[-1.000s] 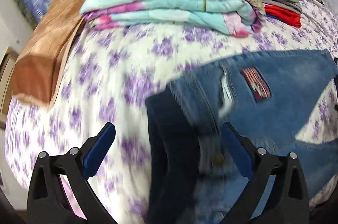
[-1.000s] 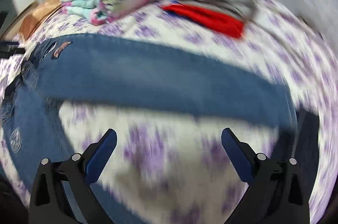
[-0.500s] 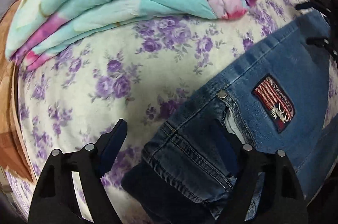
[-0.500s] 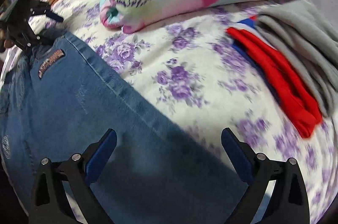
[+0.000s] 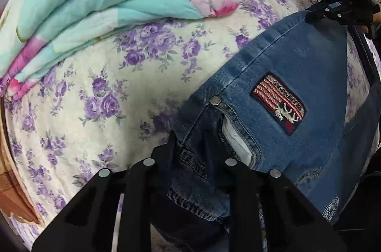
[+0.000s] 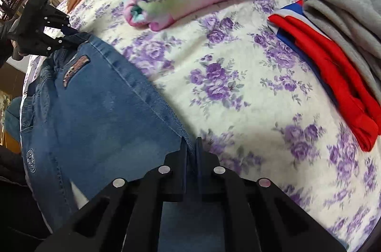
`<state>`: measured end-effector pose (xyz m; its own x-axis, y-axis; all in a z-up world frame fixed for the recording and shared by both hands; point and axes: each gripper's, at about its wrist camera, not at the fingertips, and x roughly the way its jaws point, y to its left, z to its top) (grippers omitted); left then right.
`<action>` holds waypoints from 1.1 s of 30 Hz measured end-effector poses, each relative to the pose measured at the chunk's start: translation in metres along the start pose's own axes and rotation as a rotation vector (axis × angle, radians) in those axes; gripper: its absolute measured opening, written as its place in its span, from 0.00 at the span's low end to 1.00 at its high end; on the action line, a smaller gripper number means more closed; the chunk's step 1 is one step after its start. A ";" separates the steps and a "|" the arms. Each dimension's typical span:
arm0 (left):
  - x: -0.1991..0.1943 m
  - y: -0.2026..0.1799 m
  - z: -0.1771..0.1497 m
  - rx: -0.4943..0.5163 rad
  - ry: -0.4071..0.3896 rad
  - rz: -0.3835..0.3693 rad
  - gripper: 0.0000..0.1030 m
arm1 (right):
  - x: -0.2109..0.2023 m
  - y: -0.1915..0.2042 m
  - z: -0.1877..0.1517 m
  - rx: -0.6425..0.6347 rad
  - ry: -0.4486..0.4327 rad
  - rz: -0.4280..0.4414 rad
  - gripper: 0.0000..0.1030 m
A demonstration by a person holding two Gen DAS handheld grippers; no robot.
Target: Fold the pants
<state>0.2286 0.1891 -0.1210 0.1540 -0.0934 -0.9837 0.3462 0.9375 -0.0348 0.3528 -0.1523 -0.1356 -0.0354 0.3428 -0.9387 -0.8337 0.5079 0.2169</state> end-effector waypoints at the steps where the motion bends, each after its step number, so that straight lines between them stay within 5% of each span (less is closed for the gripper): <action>1: -0.001 -0.001 0.001 0.001 0.003 0.003 0.20 | -0.002 0.001 -0.002 0.002 0.000 -0.001 0.07; 10: -0.030 -0.025 0.002 0.013 -0.050 0.057 0.15 | -0.030 0.014 -0.012 0.036 -0.062 -0.010 0.05; 16: -0.113 -0.048 -0.048 0.051 -0.203 -0.011 0.15 | -0.100 0.049 -0.065 0.059 -0.158 0.107 0.05; 20: -0.136 -0.080 -0.089 0.104 -0.216 -0.007 0.15 | -0.124 0.096 -0.114 0.084 -0.174 0.154 0.05; 28: -0.142 -0.120 -0.158 0.135 -0.203 -0.014 0.15 | -0.099 0.172 -0.199 0.250 -0.154 0.238 0.05; 33: -0.114 -0.130 -0.194 0.124 -0.150 -0.032 0.16 | -0.066 0.210 -0.231 0.323 -0.145 0.199 0.05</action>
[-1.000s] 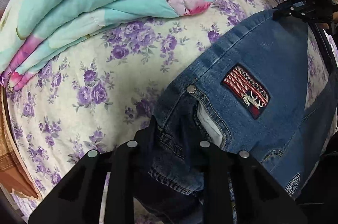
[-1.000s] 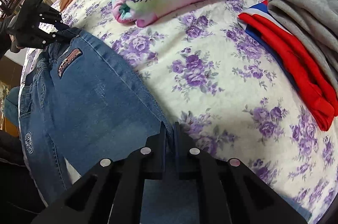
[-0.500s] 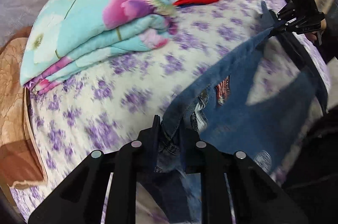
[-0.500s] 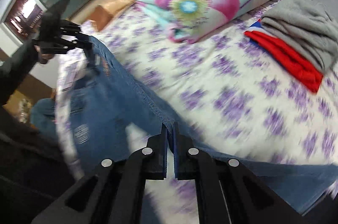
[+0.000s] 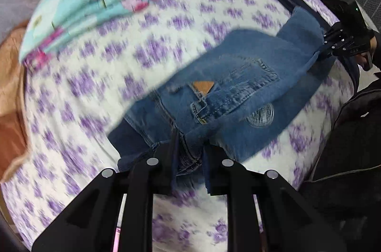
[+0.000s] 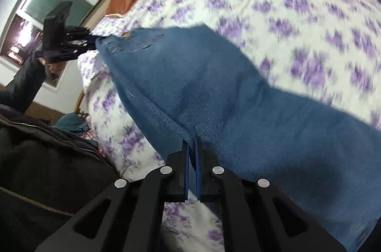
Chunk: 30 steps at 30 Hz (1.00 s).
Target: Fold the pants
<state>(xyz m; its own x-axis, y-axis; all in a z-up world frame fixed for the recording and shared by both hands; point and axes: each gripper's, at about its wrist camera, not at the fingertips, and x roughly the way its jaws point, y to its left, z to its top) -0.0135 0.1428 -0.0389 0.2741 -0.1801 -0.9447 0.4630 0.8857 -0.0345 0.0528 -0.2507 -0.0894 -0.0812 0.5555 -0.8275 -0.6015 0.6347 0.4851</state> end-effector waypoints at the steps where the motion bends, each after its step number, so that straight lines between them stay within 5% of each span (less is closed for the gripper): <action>1: 0.006 -0.001 -0.005 0.001 0.012 -0.003 0.17 | 0.005 0.000 -0.005 0.019 -0.004 -0.007 0.05; 10: 0.011 -0.008 -0.029 0.028 0.014 -0.001 0.23 | 0.031 0.016 -0.034 0.070 -0.035 -0.097 0.10; 14: -0.012 -0.019 -0.035 0.036 -0.034 -0.044 0.53 | 0.054 0.011 -0.038 0.127 -0.021 -0.158 0.16; 17: -0.027 -0.021 -0.031 0.006 -0.068 -0.028 0.55 | 0.040 0.019 -0.038 0.119 -0.047 -0.156 0.47; 20: -0.039 -0.019 -0.012 -0.085 -0.127 0.033 0.69 | -0.003 0.024 -0.039 0.113 -0.162 -0.204 0.52; 22: -0.039 -0.019 0.000 -0.153 -0.159 0.055 0.71 | -0.031 0.018 -0.039 0.157 -0.247 -0.245 0.69; 24: -0.033 -0.020 0.013 -0.246 -0.183 0.059 0.73 | -0.065 0.000 -0.042 0.279 -0.369 -0.390 0.80; 27: -0.011 -0.024 0.021 -0.348 -0.190 0.120 0.76 | -0.096 -0.045 -0.057 0.530 -0.456 -0.619 0.81; 30: 0.027 -0.021 0.015 -0.440 -0.084 0.177 0.76 | -0.110 -0.086 -0.082 0.750 -0.515 -0.642 0.80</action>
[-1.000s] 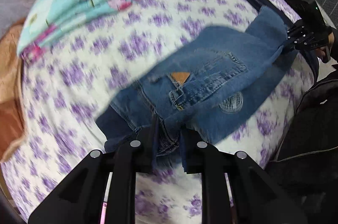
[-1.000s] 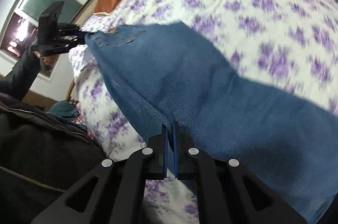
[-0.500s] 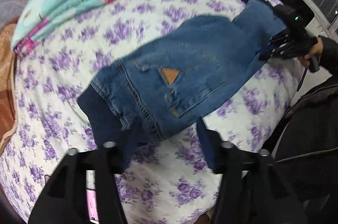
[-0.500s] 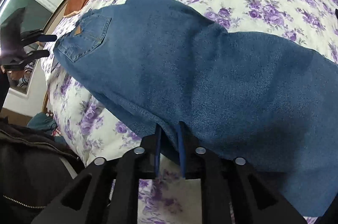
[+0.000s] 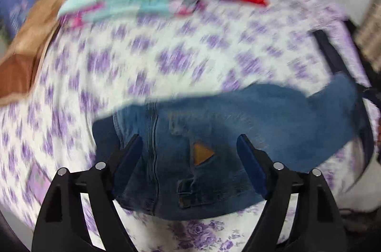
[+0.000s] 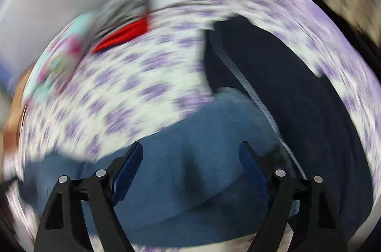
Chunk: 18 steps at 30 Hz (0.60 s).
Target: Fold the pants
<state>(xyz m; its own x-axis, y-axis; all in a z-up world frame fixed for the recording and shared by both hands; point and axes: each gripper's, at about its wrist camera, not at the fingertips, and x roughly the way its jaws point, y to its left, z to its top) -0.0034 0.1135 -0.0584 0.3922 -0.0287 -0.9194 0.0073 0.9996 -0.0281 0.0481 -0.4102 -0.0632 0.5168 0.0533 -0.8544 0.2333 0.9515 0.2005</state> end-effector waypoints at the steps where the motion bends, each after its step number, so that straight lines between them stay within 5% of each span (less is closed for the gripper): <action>1: 0.017 0.004 -0.006 -0.036 0.053 0.047 0.76 | 0.004 -0.011 0.001 0.047 0.006 -0.006 0.80; 3: 0.038 0.012 -0.017 -0.093 0.115 0.060 0.82 | 0.010 -0.031 0.000 0.128 0.012 -0.011 0.79; 11: 0.027 0.003 -0.019 -0.126 0.079 0.119 0.83 | 0.057 -0.058 -0.003 0.223 0.105 0.041 0.58; 15: 0.014 -0.001 -0.014 -0.141 0.065 0.094 0.83 | 0.068 -0.060 0.001 0.225 0.113 0.031 0.10; 18: 0.008 -0.009 -0.010 -0.113 0.044 0.087 0.87 | 0.038 -0.053 0.004 0.195 0.039 0.051 0.03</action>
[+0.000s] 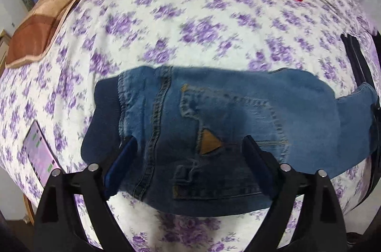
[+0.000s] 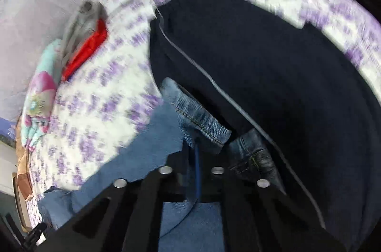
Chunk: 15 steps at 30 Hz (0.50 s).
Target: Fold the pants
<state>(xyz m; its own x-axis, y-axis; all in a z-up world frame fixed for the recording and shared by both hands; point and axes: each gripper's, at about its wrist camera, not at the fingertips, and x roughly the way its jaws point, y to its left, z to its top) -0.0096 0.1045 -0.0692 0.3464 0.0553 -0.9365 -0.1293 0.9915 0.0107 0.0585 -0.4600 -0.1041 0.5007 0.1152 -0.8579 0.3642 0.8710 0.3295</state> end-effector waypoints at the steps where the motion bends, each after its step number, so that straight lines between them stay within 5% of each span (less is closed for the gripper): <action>1: 0.002 -0.002 0.002 0.013 0.000 0.017 0.87 | -0.015 0.002 -0.001 -0.003 -0.029 0.013 0.03; 5: 0.006 -0.004 0.008 0.012 -0.006 0.058 0.87 | -0.074 -0.017 -0.021 0.131 -0.065 0.140 0.03; 7: -0.001 -0.007 0.008 0.032 -0.047 0.038 0.87 | -0.077 -0.035 -0.036 0.195 -0.043 0.133 0.06; 9: -0.001 -0.015 0.008 0.092 -0.048 0.034 0.87 | -0.063 -0.052 -0.050 0.214 -0.010 0.038 0.15; 10: 0.003 -0.019 0.008 0.123 -0.036 0.046 0.87 | -0.055 -0.061 -0.058 0.215 -0.001 -0.041 0.33; 12: 0.012 -0.021 0.007 0.144 -0.019 0.071 0.87 | -0.042 -0.078 -0.070 0.196 0.005 -0.237 0.44; 15: 0.014 -0.016 0.006 0.124 -0.015 0.056 0.87 | -0.062 -0.088 -0.075 0.287 -0.044 -0.218 0.47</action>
<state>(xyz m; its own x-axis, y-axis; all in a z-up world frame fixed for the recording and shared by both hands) 0.0032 0.0898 -0.0801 0.3560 0.1116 -0.9278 -0.0333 0.9937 0.1068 -0.0641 -0.5080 -0.1094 0.4178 -0.0849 -0.9045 0.6691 0.7023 0.2431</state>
